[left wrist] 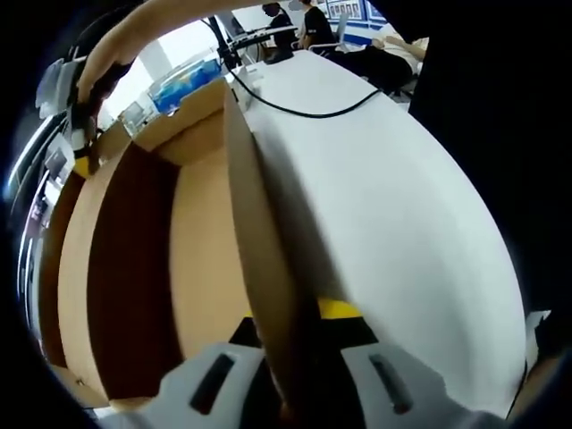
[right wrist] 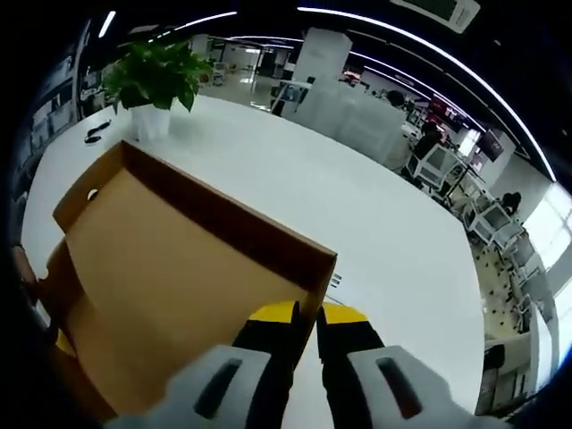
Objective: Operate the shoe box by opening the lid, removing the specified soft item, and placing it in the target area until the item is outside and the box remains undamaged.
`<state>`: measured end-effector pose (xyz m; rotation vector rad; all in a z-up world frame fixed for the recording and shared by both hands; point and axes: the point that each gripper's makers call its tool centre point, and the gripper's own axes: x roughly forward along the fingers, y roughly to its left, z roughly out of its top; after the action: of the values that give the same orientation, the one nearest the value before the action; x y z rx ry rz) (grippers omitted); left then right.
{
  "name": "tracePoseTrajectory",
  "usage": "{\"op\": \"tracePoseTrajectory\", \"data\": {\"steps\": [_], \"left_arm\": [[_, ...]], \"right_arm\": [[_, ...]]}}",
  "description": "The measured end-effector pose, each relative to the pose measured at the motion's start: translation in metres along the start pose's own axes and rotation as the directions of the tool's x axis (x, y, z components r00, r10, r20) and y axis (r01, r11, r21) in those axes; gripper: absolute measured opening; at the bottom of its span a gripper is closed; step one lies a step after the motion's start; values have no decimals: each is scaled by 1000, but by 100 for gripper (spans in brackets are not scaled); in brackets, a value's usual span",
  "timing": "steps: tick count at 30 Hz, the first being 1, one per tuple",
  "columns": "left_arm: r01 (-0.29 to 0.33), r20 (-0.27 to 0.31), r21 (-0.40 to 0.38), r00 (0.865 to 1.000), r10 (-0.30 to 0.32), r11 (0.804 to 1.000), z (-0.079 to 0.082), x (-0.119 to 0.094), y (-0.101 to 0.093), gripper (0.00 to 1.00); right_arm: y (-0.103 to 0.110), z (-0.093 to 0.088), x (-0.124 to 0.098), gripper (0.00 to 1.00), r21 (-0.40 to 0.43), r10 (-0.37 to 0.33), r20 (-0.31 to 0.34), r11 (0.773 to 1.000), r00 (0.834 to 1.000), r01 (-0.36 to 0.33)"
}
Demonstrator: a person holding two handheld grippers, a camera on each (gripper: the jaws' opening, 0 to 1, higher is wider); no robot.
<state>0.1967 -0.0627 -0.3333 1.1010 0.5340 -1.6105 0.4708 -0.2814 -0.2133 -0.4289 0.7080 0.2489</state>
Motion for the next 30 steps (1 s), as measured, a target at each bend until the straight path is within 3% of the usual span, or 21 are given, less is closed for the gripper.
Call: {"op": "tracePoseTrajectory", "data": {"steps": [13, 19, 30], "left_arm": [[8, -5, -21, 1000, -8, 1000, -1, 1, -1, 7], [9, -6, -28, 1000, -10, 1000, -1, 0, -1, 7], [9, -7, -31, 1000, -9, 999, -1, 0, -2, 7]], "right_arm": [[-2, 5, -28, 7, -28, -23, 68, 999, 997, 25], [0, 9, -51, 7, -46, -31, 119, 998, 992, 37], [2, 6, -78, 6, 2, -9, 208, 1000, 978, 9]]}}
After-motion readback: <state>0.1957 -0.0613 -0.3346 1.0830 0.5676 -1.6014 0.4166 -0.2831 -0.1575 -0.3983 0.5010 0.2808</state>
